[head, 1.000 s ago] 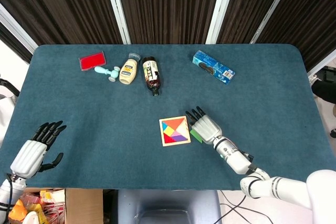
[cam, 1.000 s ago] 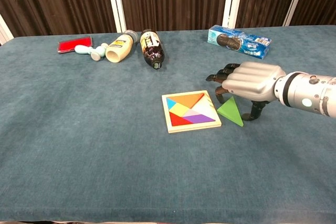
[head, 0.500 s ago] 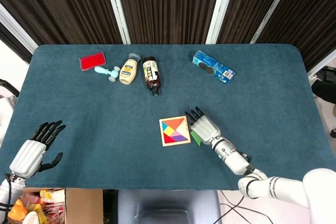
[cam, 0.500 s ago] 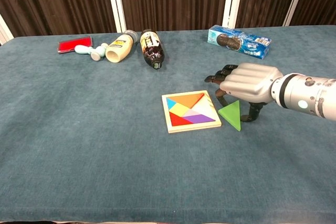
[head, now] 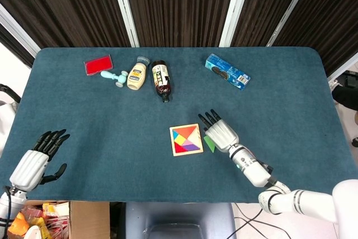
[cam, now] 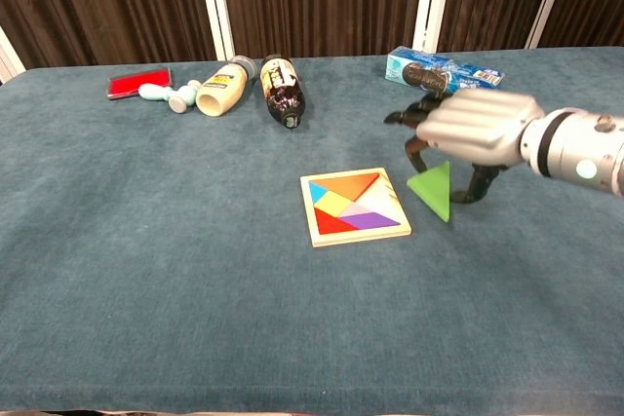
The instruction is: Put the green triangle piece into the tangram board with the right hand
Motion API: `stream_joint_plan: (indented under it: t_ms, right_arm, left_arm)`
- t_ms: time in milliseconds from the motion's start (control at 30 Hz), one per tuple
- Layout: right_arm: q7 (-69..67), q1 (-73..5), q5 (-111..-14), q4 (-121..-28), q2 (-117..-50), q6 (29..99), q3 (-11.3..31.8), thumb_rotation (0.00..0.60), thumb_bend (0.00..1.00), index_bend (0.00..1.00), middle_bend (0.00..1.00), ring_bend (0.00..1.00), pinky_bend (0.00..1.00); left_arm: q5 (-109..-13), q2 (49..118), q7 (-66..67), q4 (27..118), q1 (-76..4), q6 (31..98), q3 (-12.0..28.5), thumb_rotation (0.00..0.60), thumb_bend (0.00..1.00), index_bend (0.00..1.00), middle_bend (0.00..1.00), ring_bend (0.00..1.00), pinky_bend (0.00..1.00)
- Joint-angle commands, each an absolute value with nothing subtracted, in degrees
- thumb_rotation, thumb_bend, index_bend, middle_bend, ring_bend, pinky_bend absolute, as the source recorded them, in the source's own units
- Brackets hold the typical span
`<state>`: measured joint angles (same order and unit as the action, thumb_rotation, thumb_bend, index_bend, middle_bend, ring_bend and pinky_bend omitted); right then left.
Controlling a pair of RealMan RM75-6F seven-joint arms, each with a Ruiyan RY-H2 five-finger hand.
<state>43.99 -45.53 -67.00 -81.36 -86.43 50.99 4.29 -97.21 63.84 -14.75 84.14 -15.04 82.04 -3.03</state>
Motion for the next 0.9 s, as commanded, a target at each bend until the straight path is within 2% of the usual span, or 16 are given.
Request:
stream_joint_plan:
  t_ms: [33,233,467,900]
  right_arm:
    - [45.03,-46.45,-67.31,-82.02,-86.15,51.74,5.36,0.600,0.55,0.65,0.00,0.00,0.00]
    - [51.29,-50.02,-70.11,-77.87,-90.31,53.68,6.55,0.600,0.55,0.67,0.00,0.00,0.00]
    - [55.96,-52.14,-67.95,-72.27,-95.78,52.25,6.55,0.600,0.55,0.67,0.00,0.00,0.00]
    - [59.23,-53.28,-66.86,-68.90,-99.25,51.45,5.28,0.600,0.55,0.67,0.00,0.00,0.00]
  left_arm:
    - [-97.27,63.84,-14.47,84.32,-14.98,82.06,-3.10,0.600,0.43,0.00,0.00,0.00,0.00]
    - [-97.06,63.87,-14.08,84.33,-14.97,81.98,-2.97,0.600,0.43,0.00,0.00,0.00,0.00]
    - [-97.01,63.43,-15.10,84.17,-14.70,82.73,-2.84,0.600,0.43,0.00,0.00,0.00,0.00]
    - [-97.33,63.21,-15.85,84.02,-14.55,83.10,-2.93,0.600,0.44,0.00,0.00,0.00,0.00]
